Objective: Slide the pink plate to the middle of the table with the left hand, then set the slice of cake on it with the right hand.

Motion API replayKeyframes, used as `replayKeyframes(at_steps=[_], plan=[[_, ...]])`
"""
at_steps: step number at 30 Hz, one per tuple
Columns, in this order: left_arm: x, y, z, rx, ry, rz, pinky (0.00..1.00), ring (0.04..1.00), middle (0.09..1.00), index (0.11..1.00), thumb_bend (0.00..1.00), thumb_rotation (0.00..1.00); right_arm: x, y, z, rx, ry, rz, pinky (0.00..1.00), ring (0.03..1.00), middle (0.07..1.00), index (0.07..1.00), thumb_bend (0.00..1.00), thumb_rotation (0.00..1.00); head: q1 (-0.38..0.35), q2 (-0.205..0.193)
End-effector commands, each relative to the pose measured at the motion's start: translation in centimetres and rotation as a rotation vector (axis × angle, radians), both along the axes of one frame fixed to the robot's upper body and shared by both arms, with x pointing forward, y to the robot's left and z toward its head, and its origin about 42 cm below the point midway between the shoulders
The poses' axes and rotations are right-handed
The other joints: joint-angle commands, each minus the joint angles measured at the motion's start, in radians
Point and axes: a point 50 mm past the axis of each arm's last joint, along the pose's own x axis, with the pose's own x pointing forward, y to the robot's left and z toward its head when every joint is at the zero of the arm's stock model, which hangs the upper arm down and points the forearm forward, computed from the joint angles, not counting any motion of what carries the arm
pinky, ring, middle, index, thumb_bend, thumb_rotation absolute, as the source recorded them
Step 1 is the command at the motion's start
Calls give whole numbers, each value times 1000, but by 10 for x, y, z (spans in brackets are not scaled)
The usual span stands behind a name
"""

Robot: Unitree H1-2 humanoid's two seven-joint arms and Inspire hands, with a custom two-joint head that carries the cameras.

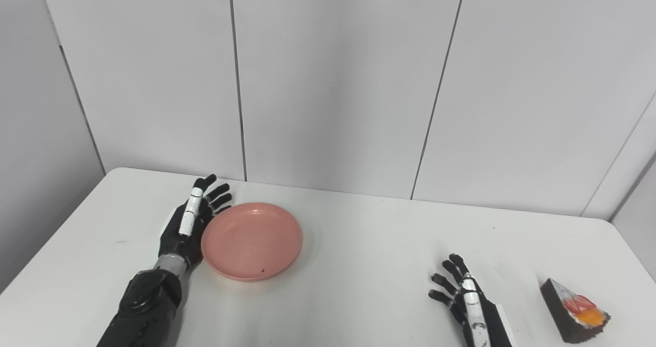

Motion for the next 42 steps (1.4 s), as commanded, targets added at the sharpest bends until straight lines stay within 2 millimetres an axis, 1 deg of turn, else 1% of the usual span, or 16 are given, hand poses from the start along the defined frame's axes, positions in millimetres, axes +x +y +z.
replayKeyframes(at_steps=[1,5,7,11,12,14,18,21,24,27,30,35,41,42], plan=[[-6,-12,-15,9,63,-12,775,834,828,881,777,823,-11,10,-17,5,62,27,760,814,917,919,783,945,-7,4],[-6,-27,-11,51,64,-29,764,838,840,887,746,849,-12,13,-14,-1,66,23,754,811,916,916,788,947,-36,18],[-6,-33,-9,48,70,-32,766,841,842,886,718,847,-13,15,-13,6,69,22,754,809,915,914,800,941,-48,24],[-7,-48,-4,29,82,-40,770,851,841,887,709,840,-15,19,-10,8,69,19,747,801,905,904,801,934,-79,36],[-7,-51,-3,26,83,-43,768,849,836,882,697,839,-15,20,-10,8,69,19,742,799,903,903,800,936,-79,36],[-7,-60,-3,12,93,-58,773,851,832,862,677,831,-16,22,-9,4,70,19,736,797,902,904,797,938,-102,42],[-9,-76,-5,18,99,-84,778,845,826,856,673,823,-19,27,-6,-7,72,14,732,796,898,905,795,941,-153,53],[-11,-88,-9,43,99,-107,784,848,832,872,671,834,-21,30,-5,-18,74,7,725,798,895,905,811,932,-174,58],[-15,-99,-15,89,74,-118,800,852,836,893,647,843,-21,30,-4,-22,74,4,721,796,897,907,830,921,-195,65],[-20,-110,-22,113,48,-117,798,846,841,906,651,825,-21,29,-5,-34,76,0,721,793,899,908,834,921,-202,64],[-25,-122,-27,82,16,-118,808,849,843,914,655,797,-20,28,-6,-41,76,-3,717,792,896,908,839,915,-205,60],[-29,-138,-31,73,-19,-129,775,826,823,903,631,785,-16,26,-8,-60,74,-3,720,789,898,911,854,910,-217,48],[-31,-146,-35,108,-28,-172,757,813,808,900,625,783,-14,25,-12,-78,56,-12,719,786,896,902,842,912,-231,35],[-31,-147,-36,115,-28,-173,755,813,813,903,608,792,-14,24,-13,-79,53,-15,715,779,893,898,840,916,-231,35]])
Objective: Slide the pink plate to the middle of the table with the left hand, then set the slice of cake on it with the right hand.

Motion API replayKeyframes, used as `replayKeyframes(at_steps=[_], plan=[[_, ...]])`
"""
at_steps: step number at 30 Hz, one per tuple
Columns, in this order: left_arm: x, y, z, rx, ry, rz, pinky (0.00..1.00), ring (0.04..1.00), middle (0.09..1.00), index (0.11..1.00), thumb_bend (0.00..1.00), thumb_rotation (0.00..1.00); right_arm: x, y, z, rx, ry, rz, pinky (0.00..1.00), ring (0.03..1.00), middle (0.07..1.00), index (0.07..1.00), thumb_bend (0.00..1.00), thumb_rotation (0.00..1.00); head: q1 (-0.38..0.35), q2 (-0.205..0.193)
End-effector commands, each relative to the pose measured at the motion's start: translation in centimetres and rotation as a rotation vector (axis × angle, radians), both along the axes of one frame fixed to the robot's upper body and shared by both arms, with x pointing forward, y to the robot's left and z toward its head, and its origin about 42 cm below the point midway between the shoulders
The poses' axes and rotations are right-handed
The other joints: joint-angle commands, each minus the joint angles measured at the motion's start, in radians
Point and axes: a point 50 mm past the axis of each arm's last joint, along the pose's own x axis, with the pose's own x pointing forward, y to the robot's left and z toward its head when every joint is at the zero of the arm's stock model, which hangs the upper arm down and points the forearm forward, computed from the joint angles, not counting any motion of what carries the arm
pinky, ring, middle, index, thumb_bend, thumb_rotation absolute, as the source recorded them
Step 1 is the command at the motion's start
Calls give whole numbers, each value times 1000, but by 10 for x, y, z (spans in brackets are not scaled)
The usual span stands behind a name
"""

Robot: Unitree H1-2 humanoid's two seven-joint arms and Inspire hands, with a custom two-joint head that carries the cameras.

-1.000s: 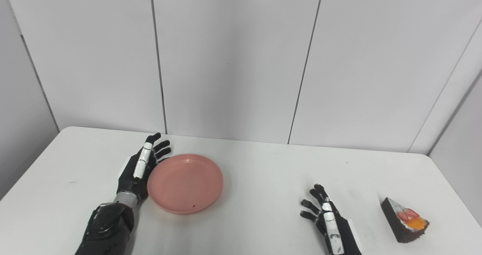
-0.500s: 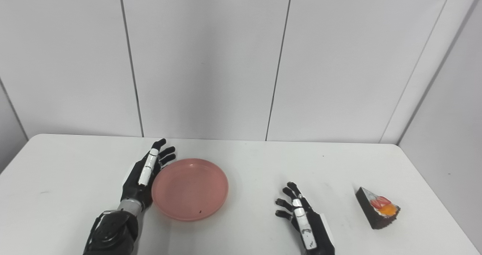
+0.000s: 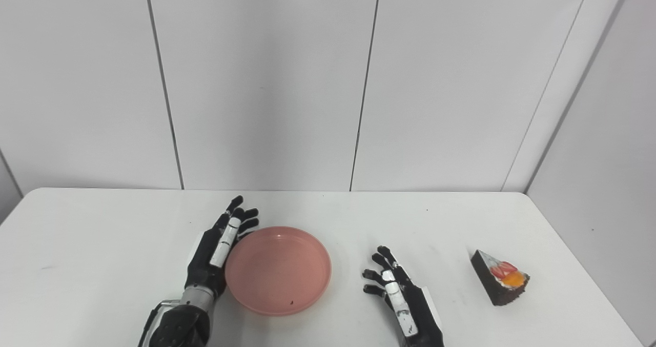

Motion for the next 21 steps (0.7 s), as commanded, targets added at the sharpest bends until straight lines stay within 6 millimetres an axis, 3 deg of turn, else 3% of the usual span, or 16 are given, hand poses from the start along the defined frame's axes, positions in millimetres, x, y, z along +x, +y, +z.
replayKeyframes(at_steps=[1,6,8,14,18,20,21], plan=[[-9,-6,-19,16,37,-15,760,817,817,907,595,796,-2,1,-12,-17,33,5,715,778,893,896,827,916,-1,-5],[-11,-8,-19,22,22,-16,771,827,825,916,578,794,-7,-4,-6,-43,-40,-18,714,778,889,890,772,890,13,-7],[-11,-8,-19,25,20,-15,769,824,826,916,577,789,-13,-11,11,-93,-153,-44,715,788,898,901,779,913,17,-9],[-11,-6,-20,35,31,-10,745,803,811,895,571,765,-13,-52,63,-516,-438,-211,699,803,893,912,812,924,-1,-12],[-9,-3,-20,37,39,-10,743,798,809,904,566,762,-20,-64,97,-740,-518,-302,661,798,894,887,780,857,-26,-16],[-9,-2,-20,37,36,-7,747,799,811,909,558,762,-25,-68,111,-800,-513,-348,646,808,891,876,817,844,-39,-17],[-8,-1,-20,38,34,-5,744,799,812,909,560,764,-27,-69,117,-821,-510,-367,649,814,887,864,803,781,-39,-17]])
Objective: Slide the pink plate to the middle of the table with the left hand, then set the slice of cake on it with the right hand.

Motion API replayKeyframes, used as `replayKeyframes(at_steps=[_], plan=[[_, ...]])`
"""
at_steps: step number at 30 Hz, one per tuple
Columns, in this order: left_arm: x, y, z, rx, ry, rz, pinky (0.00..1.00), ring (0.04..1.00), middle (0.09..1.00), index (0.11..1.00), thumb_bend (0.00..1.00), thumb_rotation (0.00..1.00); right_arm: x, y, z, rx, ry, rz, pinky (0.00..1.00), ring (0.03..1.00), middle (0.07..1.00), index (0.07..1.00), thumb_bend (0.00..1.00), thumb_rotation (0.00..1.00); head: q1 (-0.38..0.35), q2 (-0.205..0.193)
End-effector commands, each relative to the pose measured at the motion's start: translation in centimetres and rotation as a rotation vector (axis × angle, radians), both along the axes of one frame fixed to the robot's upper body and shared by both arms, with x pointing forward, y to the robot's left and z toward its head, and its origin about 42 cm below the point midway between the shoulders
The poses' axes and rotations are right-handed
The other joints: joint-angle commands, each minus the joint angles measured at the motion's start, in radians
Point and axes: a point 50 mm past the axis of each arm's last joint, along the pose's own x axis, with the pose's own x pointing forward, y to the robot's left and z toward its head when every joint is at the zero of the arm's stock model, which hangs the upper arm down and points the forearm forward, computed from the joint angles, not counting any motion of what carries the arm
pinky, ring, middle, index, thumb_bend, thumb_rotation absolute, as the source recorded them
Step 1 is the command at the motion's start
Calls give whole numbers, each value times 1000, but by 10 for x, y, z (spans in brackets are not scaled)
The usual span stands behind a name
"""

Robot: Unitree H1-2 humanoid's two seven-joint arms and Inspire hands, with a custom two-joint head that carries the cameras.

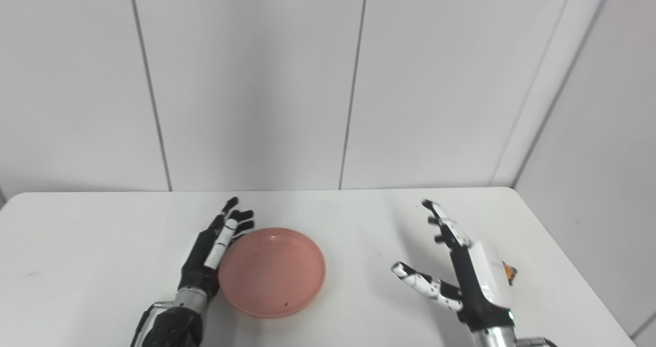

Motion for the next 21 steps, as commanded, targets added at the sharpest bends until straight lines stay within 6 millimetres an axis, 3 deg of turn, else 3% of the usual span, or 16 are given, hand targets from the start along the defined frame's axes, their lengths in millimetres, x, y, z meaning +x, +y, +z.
replayKeyframes(at_steps=[1,7,8,9,14,21], plan=[[-9,5,-23,16,46,7,744,800,811,910,570,772,-2,-1,24,-35,-35,-60,678,833,889,856,794,722,-17,-1],[-9,7,-23,7,52,9,747,807,813,903,569,767,-9,-15,45,-78,-23,-186,673,844,883,848,742,599,-55,-8],[-9,7,-23,6,53,9,745,804,812,906,562,769,-10,-17,46,-76,-20,-202,595,826,886,847,746,597,-55,-8],[-9,7,-23,3,51,10,745,804,810,906,562,769,-12,-20,48,-80,-20,-241,593,824,886,845,748,605,-60,-10],[-10,10,-24,-9,44,6,762,815,813,901,574,763,-15,-34,52,-124,-18,-378,692,847,879,836,730,597,-75,-14],[-12,15,-22,-13,51,7,760,817,816,897,533,766,-10,-40,53,-159,16,-477,665,825,852,819,721,530,-95,-9]])
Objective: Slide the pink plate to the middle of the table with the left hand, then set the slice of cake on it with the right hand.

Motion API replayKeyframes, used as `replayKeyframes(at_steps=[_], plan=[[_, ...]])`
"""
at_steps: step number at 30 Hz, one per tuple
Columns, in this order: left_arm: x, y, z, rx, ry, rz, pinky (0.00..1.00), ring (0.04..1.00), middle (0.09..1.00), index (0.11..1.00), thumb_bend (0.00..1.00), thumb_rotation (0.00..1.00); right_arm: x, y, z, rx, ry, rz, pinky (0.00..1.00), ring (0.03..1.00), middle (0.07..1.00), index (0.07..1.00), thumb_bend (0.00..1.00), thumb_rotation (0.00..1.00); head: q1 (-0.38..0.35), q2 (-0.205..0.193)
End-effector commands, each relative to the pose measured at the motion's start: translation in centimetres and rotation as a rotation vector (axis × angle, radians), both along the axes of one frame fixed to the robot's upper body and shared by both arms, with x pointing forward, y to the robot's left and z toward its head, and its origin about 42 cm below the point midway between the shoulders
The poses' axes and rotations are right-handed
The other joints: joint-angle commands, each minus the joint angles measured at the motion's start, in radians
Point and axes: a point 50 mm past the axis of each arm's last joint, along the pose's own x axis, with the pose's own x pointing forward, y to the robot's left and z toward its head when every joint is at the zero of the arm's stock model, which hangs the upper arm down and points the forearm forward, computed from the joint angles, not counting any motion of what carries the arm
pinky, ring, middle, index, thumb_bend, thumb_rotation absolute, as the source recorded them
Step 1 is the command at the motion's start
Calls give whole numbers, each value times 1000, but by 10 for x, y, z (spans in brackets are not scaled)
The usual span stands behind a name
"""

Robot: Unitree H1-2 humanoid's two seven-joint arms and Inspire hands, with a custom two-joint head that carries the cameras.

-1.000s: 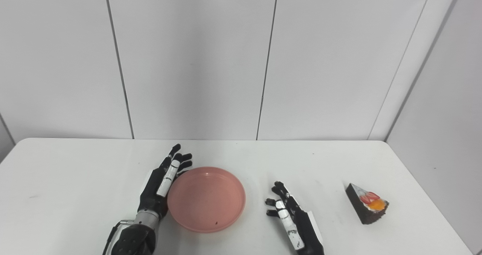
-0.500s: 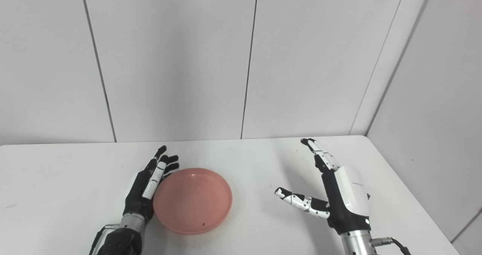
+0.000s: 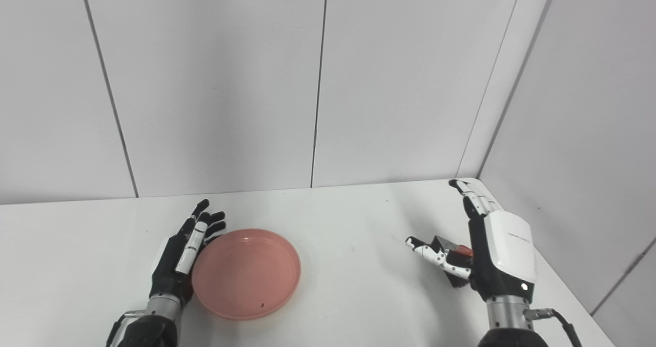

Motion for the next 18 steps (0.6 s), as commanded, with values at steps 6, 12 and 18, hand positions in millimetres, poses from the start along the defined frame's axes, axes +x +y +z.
replayKeyframes(at_steps=[6,12,18], plan=[[-11,12,-24,-7,61,1,759,816,810,888,546,742,6,-9,29,-57,130,-98,659,852,866,810,716,552,0,-1],[-12,11,-25,-3,65,-2,755,815,814,885,528,741,21,-22,26,-41,267,-139,555,777,844,832,792,502,6,1],[-12,10,-26,-2,73,-9,758,817,818,894,544,743,39,-38,17,-74,378,-165,555,776,849,849,859,521,13,4]])
